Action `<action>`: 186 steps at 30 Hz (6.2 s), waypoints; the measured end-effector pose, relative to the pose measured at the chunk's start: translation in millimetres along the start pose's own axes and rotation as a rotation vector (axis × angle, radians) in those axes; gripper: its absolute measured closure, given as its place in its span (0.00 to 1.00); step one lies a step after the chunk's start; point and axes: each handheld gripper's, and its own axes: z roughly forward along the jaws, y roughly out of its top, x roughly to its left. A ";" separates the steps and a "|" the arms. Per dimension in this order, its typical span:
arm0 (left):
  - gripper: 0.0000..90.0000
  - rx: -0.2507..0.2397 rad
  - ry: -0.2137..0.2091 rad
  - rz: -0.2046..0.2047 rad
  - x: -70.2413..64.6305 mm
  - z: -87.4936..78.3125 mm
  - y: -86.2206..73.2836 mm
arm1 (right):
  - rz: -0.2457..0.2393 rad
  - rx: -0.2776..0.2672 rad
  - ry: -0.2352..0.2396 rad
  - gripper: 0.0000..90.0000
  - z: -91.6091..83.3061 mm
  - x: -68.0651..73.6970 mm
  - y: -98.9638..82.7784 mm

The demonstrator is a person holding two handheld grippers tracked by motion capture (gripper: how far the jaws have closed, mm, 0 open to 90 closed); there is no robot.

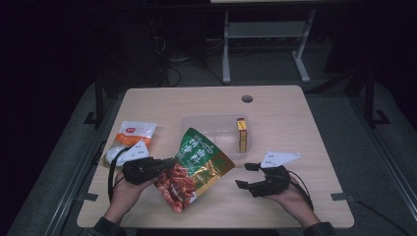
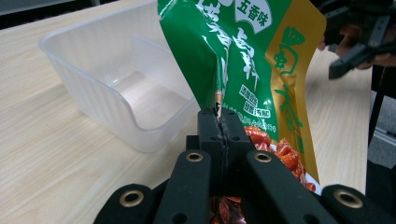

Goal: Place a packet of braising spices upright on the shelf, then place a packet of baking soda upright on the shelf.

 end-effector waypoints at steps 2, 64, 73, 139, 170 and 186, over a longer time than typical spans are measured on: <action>1.00 -0.001 0.000 0.001 -0.3 0.0 0.0 | -0.008 -0.012 0.032 0.33 10.2 4.4 6.7; 0.21 0.139 0.033 0.021 6.7 15.4 -25.8 | -0.190 -0.111 0.227 1.00 -12.3 11.3 98.2; 0.20 0.137 0.034 0.002 8.8 17.9 -28.9 | -0.221 -0.124 0.151 1.00 -32.2 -4.2 121.6; 0.20 0.206 0.042 -0.011 16.5 22.8 -37.3 | -0.093 0.011 -0.061 0.34 41.0 -36.6 122.3; 0.19 0.262 0.218 -0.056 54.1 -13.8 -38.7 | -0.044 0.150 -0.061 0.26 7.1 1.5 -8.5; 0.17 0.254 0.456 -0.190 130.1 -49.1 -42.7 | -0.032 0.139 -0.051 0.24 4.4 0.3 -14.5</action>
